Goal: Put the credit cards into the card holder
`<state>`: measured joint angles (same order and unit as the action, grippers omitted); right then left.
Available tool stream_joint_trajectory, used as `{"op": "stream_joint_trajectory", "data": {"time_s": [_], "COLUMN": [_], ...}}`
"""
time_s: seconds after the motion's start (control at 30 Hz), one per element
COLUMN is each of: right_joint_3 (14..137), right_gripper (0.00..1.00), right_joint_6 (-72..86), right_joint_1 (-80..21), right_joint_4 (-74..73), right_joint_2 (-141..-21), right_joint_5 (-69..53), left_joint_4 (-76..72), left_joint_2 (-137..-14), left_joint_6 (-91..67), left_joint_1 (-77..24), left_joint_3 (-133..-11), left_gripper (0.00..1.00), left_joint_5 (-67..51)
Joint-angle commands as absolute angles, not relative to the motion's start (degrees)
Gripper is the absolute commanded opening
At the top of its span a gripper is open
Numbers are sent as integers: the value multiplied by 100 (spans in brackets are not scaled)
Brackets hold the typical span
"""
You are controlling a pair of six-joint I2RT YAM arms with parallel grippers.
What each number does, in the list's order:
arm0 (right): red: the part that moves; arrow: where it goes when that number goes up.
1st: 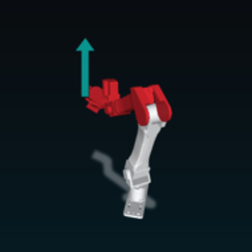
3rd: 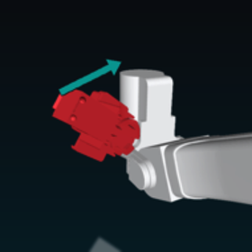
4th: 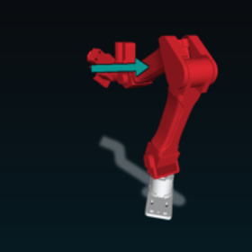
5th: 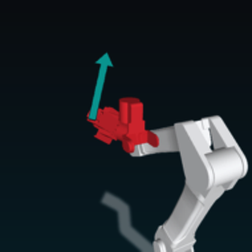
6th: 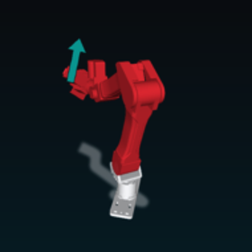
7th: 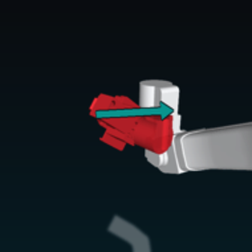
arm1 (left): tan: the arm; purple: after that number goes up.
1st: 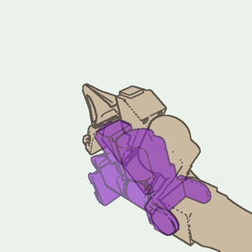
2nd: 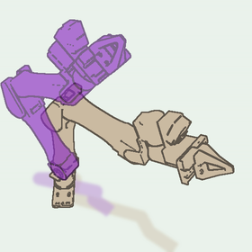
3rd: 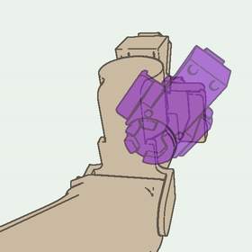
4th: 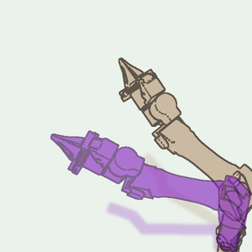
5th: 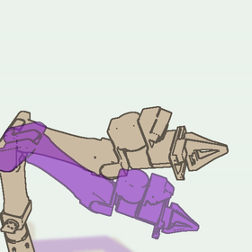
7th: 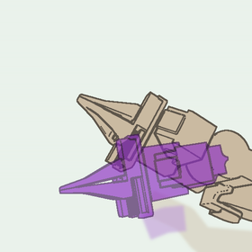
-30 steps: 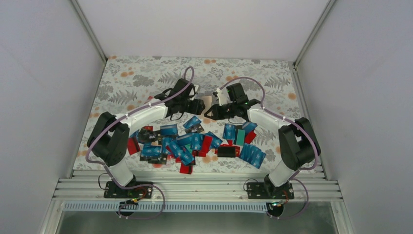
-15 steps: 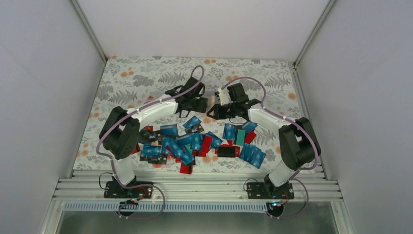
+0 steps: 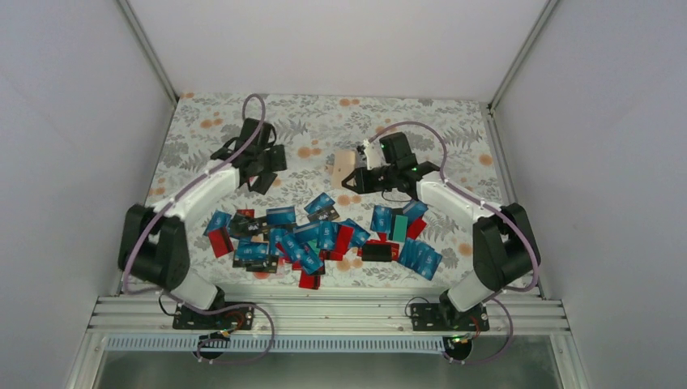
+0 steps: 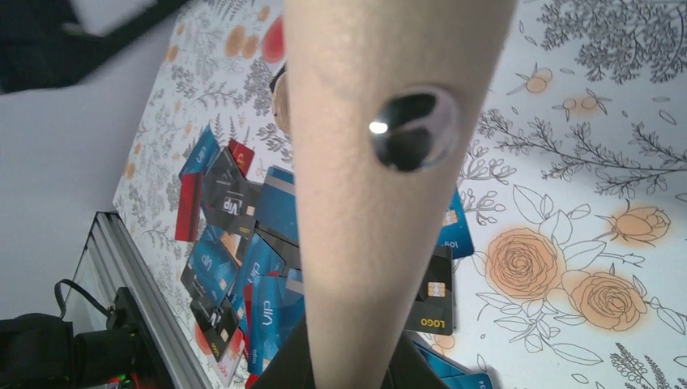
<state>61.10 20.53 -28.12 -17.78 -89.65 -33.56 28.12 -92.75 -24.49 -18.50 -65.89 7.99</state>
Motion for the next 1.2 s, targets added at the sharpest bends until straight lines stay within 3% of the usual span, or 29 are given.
{"op": "stream_joint_trajectory", "data": {"time_s": [0.0,0.23,0.47,1.07,1.17], "right_joint_3": [6229,6226,6161,6100,6060], "right_gripper": [4,4,4,4,4], "right_joint_6": [2156,2137,2119,2110,2124], "right_joint_1": [-2786,-2782,-2786,-2777,-2773], "right_joint_4": [-1747,-1534,-1416,-1381,-1350], "right_joint_2": [-9160,-9149,-9098,-8912,-8908], "right_joint_5": [-3373,-3774,-4024,-4086,-4109], "left_joint_4": [1836,954,307,305,218], "left_joint_2": [-8461,-8409,-8699,-8781,-8813], "left_joint_6": [-2066,-1902,-2122,-2223,-2223], "left_joint_1": [-2147,-2568,-2769,-2767,-2773], "left_joint_3": [-6039,-5635,-5735,-5768,-5766], "left_gripper": [68,67,64,33,23], "left_joint_5": [-450,-2035,-2841,-2293,-2237]}}
